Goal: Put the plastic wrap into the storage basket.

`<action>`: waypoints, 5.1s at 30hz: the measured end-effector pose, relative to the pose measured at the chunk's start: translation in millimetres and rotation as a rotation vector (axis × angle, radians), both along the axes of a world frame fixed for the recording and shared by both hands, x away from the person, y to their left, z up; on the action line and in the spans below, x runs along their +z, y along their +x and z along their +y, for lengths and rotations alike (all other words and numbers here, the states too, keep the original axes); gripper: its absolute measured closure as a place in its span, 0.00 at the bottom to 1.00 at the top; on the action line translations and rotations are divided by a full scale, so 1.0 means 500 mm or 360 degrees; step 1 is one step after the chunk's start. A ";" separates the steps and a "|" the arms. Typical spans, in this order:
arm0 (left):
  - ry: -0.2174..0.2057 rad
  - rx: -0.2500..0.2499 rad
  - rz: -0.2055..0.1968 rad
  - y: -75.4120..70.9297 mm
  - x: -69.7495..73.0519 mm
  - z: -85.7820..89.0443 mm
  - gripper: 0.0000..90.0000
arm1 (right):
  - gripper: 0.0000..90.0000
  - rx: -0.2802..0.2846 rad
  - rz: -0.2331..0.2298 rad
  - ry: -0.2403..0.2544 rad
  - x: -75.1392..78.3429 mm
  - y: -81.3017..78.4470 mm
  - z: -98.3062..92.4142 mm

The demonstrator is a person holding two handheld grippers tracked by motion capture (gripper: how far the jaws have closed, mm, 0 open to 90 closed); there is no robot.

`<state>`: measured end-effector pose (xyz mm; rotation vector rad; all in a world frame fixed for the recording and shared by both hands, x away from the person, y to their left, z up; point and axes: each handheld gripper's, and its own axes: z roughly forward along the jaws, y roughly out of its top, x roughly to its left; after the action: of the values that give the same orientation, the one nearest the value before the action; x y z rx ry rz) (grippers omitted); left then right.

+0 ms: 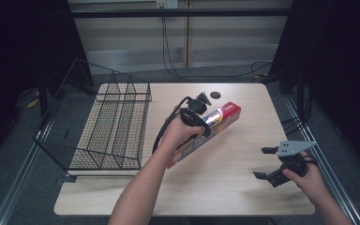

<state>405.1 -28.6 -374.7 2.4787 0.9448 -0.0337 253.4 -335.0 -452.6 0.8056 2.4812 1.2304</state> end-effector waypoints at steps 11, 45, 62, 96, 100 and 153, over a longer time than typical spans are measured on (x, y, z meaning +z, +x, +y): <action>0.0016 0.0142 -0.0043 0.007 0.059 0.054 0.48 | 0.03 -0.0006 0.0001 0.0011 0.001 -0.001 0.001; 0.0049 0.0484 -0.0105 0.005 0.193 0.244 0.48 | 0.03 -0.0003 -0.0005 0.0018 0.002 -0.001 0.005; 0.0075 0.0694 -0.0124 0.001 0.235 0.351 0.48 | 0.03 -0.0006 -0.0003 0.0017 0.002 -0.001 0.007; 0.0154 0.1057 -0.0169 -0.022 0.273 0.524 0.48 | 0.03 -0.0001 0.0003 0.0014 0.000 0.000 0.011; 0.0162 0.1098 -0.0169 -0.022 0.270 0.533 0.48 | 0.03 -0.0002 0.0003 0.0011 -0.001 0.000 0.013; 0.0259 0.1427 -0.0023 -0.014 0.191 0.603 0.47 | 0.03 0.0014 0.0020 -0.0003 -0.006 0.002 0.017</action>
<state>398.3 273.1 -279.3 1.9595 2.0127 0.3648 254.2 -326.3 -455.7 0.8048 2.4983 1.2293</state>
